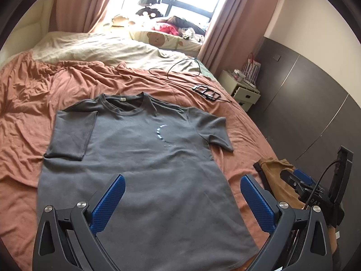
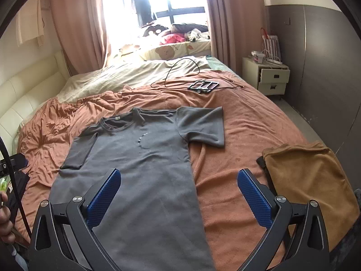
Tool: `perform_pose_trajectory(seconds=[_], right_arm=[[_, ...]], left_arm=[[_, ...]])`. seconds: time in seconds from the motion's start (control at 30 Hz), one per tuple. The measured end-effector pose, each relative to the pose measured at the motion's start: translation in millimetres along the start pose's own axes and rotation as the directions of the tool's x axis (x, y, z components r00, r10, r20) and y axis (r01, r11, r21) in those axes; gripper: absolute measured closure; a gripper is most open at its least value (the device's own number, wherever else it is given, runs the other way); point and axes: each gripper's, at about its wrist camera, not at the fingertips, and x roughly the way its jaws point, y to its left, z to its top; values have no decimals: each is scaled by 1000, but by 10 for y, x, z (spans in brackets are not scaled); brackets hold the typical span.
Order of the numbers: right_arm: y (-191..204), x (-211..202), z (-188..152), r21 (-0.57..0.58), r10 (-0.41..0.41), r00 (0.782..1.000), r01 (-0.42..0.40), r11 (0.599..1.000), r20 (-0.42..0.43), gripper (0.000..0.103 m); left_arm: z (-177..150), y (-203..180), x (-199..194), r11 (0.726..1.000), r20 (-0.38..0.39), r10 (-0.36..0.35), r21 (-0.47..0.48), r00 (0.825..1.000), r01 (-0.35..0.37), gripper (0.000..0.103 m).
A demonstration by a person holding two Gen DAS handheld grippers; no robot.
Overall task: Fold small clothes
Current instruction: 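Lift both tools and move them toward the t-shirt's other sleeve, then grasp the other side edge with the right gripper and fold it toward the collar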
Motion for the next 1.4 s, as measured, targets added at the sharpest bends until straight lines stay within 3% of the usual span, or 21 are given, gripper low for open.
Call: perform_pose_trajectory(seconds=[0.3, 0.47, 0.63, 0.83, 1.07, 1.23, 1.4], right_arm=[[-221, 403, 187, 28, 16, 999, -15, 999, -36, 0], [-467, 582, 325, 89, 45, 998, -42, 995, -38, 0], [-675, 893, 411, 123, 52, 996, -42, 991, -75, 20], [-932, 1373, 576, 195, 98, 989, -75, 978, -114, 34], [-1217, 1988, 741, 256, 127, 981, -86, 963, -147, 38], [-1371, 2464, 850, 286, 160, 969, -102, 953, -187, 55], [-1518, 2847, 943, 306, 174, 965, -108, 946, -197, 56]], left_arm=[[167, 62, 621, 999, -71, -52, -20, 996, 51, 1], [312, 44, 967, 994, -125, -96, -59, 988, 90, 7], [464, -32, 1310, 993, -157, -114, -46, 981, 108, 17], [577, -124, 1702, 993, -174, -119, -6, 978, 119, 30], [674, -102, 2299, 994, -231, -109, -16, 967, 108, 43], [738, -76, 2730, 994, -257, -107, -27, 960, 104, 53], [796, -60, 3108, 994, -275, -109, -37, 955, 102, 57]])
